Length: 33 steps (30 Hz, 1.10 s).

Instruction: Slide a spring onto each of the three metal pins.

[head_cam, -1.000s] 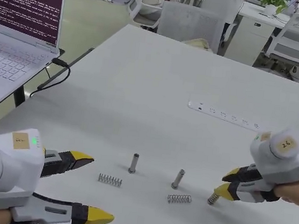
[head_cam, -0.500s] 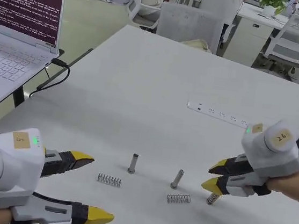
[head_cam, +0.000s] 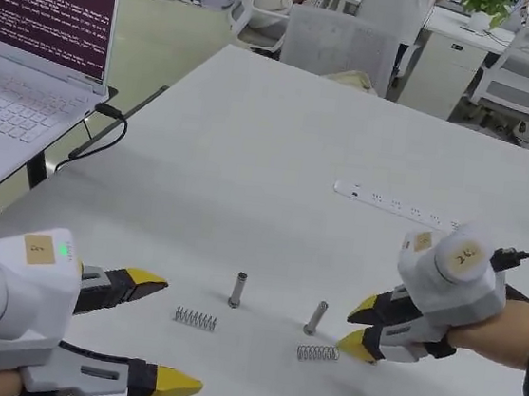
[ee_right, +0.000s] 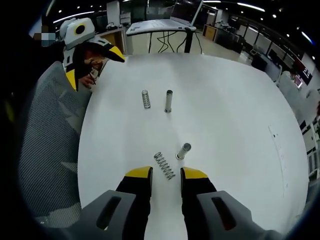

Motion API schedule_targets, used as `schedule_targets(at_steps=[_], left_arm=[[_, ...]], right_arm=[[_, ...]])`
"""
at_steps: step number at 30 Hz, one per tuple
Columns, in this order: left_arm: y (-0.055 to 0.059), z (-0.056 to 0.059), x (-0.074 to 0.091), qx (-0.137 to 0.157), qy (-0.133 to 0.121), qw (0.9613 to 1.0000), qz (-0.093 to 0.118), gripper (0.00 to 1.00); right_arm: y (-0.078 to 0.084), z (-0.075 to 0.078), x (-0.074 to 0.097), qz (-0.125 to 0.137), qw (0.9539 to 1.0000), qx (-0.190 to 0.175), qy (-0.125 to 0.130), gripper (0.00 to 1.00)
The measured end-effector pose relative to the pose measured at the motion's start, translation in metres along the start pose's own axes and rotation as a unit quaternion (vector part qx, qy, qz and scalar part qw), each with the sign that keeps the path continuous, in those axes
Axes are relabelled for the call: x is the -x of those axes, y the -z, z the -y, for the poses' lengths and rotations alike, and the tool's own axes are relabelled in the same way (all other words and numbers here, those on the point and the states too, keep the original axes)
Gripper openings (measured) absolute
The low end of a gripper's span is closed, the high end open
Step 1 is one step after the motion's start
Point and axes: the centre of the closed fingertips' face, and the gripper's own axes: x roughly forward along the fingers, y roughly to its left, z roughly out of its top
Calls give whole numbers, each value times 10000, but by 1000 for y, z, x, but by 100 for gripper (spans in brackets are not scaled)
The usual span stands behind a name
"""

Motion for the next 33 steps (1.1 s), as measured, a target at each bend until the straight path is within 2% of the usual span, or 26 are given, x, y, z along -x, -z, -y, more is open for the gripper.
schedule_targets(at_steps=[4, 14, 19, 28, 33], left_arm=[[1, -1, 0, 6, -2, 10000, -6, 64], [2, -1, 2, 17, -9, 10000, 0, 63], [3, -1, 3, 26, -19, 10000, 0, 63], [5, -1, 4, 39, -22, 10000, -23, 63], [5, -1, 2, 50, -16, 10000, -12, 63]], right_arm=[[4, -4, -9, -155, 9998, 82, -25, 20], [7, -6, -26, -297, 9995, 101, -49, 18], [17, -8, -36, -481, 9987, 178, -10, 18], [24, -3, -42, -554, 9983, 160, 118, 19], [26, -4, -41, -599, 9981, 136, 95, 17]])
